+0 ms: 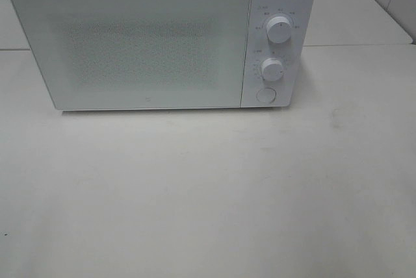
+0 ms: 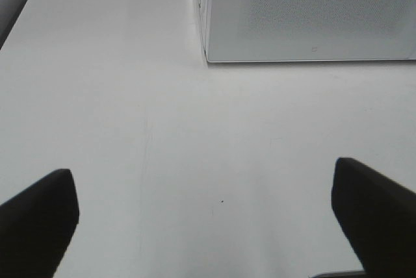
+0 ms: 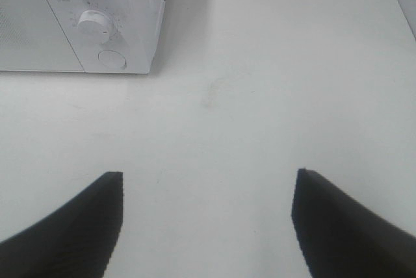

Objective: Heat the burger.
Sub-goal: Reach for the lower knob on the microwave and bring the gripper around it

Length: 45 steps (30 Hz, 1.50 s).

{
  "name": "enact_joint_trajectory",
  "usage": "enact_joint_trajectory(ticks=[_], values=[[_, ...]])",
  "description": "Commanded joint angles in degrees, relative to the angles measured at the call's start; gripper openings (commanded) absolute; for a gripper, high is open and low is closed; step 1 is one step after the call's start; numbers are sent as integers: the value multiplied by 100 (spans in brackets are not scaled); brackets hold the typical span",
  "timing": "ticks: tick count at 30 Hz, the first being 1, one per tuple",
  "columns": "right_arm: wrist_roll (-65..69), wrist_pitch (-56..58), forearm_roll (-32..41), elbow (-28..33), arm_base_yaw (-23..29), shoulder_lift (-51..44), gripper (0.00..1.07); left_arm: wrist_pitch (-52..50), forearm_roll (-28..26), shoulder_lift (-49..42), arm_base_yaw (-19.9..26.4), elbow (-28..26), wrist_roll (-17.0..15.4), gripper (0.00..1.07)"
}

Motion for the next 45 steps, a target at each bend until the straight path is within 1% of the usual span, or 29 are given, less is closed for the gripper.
enact_joint_trajectory(ticks=[1,3,5,6,7,9,13,17,31,32,37,38,40,41,42,43,44,45], values=[[11,-390,-40,-40,-23,286,71,-11,-34,-149,11,11,0,98],[11,-647,-40,-40,-23,659,71,-11,-34,-149,11,11,0,98],[11,-733,-40,-40,-23,768,71,-11,-34,-149,11,11,0,98],[11,-963,-40,-40,-23,1037,71,-11,-34,-149,11,11,0,98],[11,-963,-40,-40,-23,1037,71,-11,-34,-149,11,11,0,98],[11,-1301,-40,-40,-23,1387,71,-11,-34,-149,11,11,0,98],[11,-1581,-40,-40,-23,1702,71,-11,-34,-149,11,11,0,98],[11,-2131,-40,-40,-23,2154,71,-11,-34,-149,11,11,0,98],[149,-3398,6,-40,-23,3031,71,-11,-34,-149,11,11,0,98],[206,-3673,6,-40,-23,3168,71,-11,-34,-149,11,11,0,98],[206,-4125,-6,-40,-23,3409,71,-11,-34,-149,11,11,0,98],[206,-4389,-23,-40,-23,3529,71,-11,-34,-149,11,11,0,98],[201,-4532,-23,-40,-23,3598,71,-11,-34,-149,11,11,0,98],[155,-4864,-52,23,-11,3730,71,-11,-34,-149,11,11,0,98],[155,-4864,-52,23,-11,3730,71,-11,-34,-149,11,11,0,98],[69,-5392,-23,178,-6,3839,71,-11,-34,-149,11,11,0,98],[11,-5638,23,269,-6,3885,71,-11,-34,-149,11,11,0,98],[11,-5638,23,269,-6,3885,71,-11,-34,-149,11,11,0,98]])
